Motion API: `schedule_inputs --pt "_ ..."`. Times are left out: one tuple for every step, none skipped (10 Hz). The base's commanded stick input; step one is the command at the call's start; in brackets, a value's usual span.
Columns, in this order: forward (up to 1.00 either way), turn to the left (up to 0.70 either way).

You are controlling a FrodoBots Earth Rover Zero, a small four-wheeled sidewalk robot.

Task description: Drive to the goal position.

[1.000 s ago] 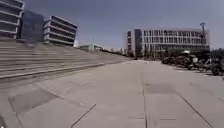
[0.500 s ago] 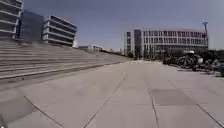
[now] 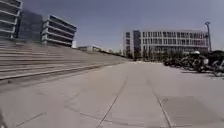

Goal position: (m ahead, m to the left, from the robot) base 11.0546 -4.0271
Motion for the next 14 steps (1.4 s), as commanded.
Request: schedule_inputs --pt "1.00 -0.40" --pt "1.00 -0.40" --pt "1.00 -0.40" --pt "1.00 -0.17" --pt "1.00 0.00" --pt "1.00 0.00" --pt "1.00 0.00" --pt "1.00 0.00" --pt "1.00 0.00" --pt "1.00 0.00" --pt "1.00 0.00" --pt "1.00 0.00" --pt "1.00 0.00" --pt "1.00 0.00"
